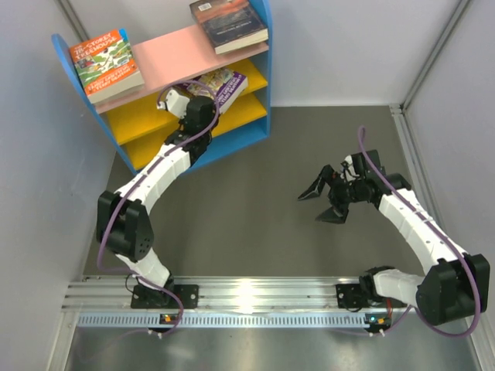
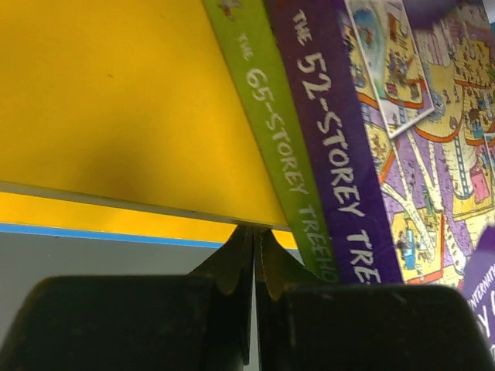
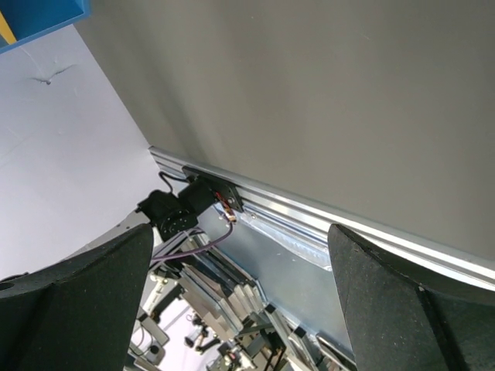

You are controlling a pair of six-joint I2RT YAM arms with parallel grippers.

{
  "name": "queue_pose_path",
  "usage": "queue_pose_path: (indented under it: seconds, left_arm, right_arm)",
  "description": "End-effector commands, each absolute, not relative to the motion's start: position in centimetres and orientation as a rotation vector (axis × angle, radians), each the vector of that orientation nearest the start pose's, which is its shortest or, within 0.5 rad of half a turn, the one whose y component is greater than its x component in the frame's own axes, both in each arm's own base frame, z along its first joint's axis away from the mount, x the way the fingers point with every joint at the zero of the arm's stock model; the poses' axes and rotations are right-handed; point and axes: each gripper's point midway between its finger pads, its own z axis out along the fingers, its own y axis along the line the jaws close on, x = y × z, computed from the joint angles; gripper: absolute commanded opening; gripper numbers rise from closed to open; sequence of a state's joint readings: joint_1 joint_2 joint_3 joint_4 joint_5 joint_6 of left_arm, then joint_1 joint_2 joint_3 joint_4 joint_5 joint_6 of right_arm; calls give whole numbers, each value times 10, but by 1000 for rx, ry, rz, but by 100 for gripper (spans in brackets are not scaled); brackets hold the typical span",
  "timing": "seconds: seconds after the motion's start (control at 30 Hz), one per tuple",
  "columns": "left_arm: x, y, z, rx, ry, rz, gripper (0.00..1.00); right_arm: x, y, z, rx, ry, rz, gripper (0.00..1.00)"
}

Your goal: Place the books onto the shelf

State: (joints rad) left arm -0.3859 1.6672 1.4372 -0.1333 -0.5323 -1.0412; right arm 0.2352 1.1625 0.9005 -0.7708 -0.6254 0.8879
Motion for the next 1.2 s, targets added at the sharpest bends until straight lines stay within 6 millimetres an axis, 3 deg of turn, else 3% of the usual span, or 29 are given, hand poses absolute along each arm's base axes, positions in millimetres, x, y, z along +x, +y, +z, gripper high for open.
queue_pose_path:
  seconds: [0.0, 0.07, 0.1, 0.17, 0.2, 0.23, 0.3, 0.43, 0.47, 0.5, 0.53, 0.57, 0.63, 0.67, 0.7, 0.8, 0.83, 0.93, 1.07, 1.1, 1.13, 1.17]
  left_arm:
    - [502, -129, 329, -943, 1533, -521, 5]
    - [492, -125, 327, -946, 1557, -505, 9]
    - [483, -122, 335, -945, 1552, -511, 11]
    - [468, -120, 325, -944, 1594, -503, 20]
    - [458, -117, 335, -936, 1583, -522, 22]
    - [450, -116, 322, -929, 1620, -508, 28]
    - [433, -115, 326, -897, 1649, -519, 34]
    - [395, -103, 307, -858, 1755, -445, 53]
    - [384, -98, 300, -848, 1787, -415, 57]
    - [370, -92, 308, -845, 1766, -424, 63]
    - [360, -87, 295, -843, 1794, -399, 68]
    - [345, -82, 301, -825, 1781, -404, 71]
    - [326, -76, 279, -798, 1841, -366, 78]
    - [313, -70, 284, -765, 1832, -363, 80]
    - [301, -65, 267, -757, 1880, -320, 88]
    - [276, -52, 264, -708, 1895, -275, 98]
    - [269, -50, 257, -690, 1920, -258, 99]
    - [259, -48, 265, -594, 1897, -265, 99]
    - [256, -38, 270, -457, 1826, -197, 99]
    - [259, -38, 258, -418, 1826, -169, 99]
    - [263, -35, 259, -370, 1797, -136, 99]
    - [265, -36, 239, -315, 1820, -104, 99]
  right_arm:
    - [223, 182, 186, 589, 2656, 1168, 93]
    - [226, 182, 189, 578, 2645, 1164, 93]
    - [227, 181, 190, 570, 2642, 1162, 93]
    - [229, 181, 193, 557, 2630, 1154, 93]
    - [230, 181, 194, 549, 2625, 1150, 93]
    - [230, 180, 196, 543, 2622, 1148, 93]
    - [232, 180, 200, 525, 2610, 1147, 93]
    - [234, 181, 210, 489, 2579, 1153, 94]
    - [236, 181, 217, 467, 2559, 1153, 94]
    - [236, 180, 222, 436, 2541, 1152, 94]
    - [238, 181, 233, 402, 2511, 1156, 95]
    - [239, 180, 238, 367, 2493, 1150, 95]
    - [238, 180, 258, 302, 2434, 1159, 96]
    - [238, 180, 265, 271, 2413, 1157, 97]
    - [234, 179, 274, 243, 2382, 1164, 98]
    - [227, 180, 305, 165, 2287, 1192, 100]
    - [225, 180, 318, 138, 2249, 1198, 100]
    - [213, 178, 351, 64, 2143, 1206, 100]
    - [202, 169, 371, 61, 2051, 1161, 100]
    - [198, 163, 375, 75, 2017, 1131, 100]
    - [197, 161, 373, 88, 2010, 1120, 100]
    - [192, 155, 376, 99, 1977, 1092, 100]
